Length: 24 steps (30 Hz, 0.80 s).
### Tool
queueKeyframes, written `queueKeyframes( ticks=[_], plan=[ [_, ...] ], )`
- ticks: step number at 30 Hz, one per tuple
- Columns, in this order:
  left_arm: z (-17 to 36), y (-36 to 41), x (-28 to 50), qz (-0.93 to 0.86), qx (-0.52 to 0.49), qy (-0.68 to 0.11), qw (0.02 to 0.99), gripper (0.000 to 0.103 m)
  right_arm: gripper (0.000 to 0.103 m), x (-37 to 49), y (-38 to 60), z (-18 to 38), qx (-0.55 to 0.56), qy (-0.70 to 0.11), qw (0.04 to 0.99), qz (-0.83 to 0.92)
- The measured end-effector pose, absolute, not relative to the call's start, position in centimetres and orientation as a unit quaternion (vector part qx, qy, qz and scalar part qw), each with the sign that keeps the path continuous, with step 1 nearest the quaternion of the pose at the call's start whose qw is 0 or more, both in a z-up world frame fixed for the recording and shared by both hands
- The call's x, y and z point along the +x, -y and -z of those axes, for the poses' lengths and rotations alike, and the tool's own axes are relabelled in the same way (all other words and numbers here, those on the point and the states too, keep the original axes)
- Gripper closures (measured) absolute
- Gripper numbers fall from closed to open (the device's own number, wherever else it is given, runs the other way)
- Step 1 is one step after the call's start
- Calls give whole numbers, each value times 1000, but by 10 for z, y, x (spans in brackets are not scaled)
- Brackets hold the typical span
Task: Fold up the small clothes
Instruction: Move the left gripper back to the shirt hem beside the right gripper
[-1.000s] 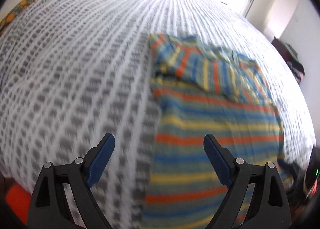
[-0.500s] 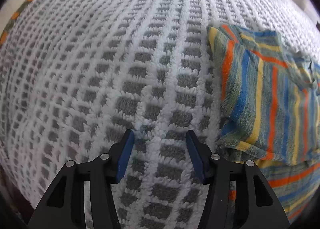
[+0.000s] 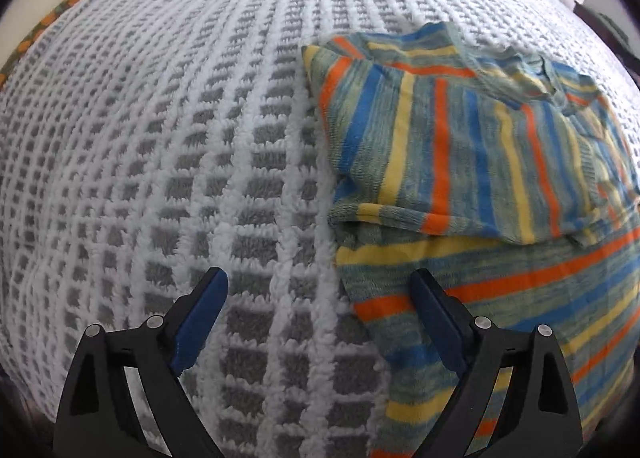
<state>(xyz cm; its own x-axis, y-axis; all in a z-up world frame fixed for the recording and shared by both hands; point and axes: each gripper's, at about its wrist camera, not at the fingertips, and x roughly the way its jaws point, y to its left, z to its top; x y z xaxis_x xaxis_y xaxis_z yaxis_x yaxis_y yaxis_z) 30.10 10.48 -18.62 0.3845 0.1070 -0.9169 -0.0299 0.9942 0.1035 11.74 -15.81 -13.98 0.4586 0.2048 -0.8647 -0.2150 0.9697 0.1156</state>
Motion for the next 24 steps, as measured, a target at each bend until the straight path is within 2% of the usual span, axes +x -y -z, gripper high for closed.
queueKeyframes(
  ticks=[6,12,18,22,24],
  plan=[
    [189,-142,294,-94,-42,-566,818,9,0,118,157,141,-6,-507,853,-121],
    [156,-147,241,-64,-51,-537,839,10,0,119,156,142,-9,-508,853,-119],
    [127,-101,178,1,-90,-501,861,10,0,122,161,130,5,-512,850,-119],
    [129,-57,152,66,-56,-494,865,10,0,112,174,96,69,-471,869,-137],
    [151,-41,141,77,-14,-524,848,10,0,109,179,84,99,-457,870,-153]
  ],
)
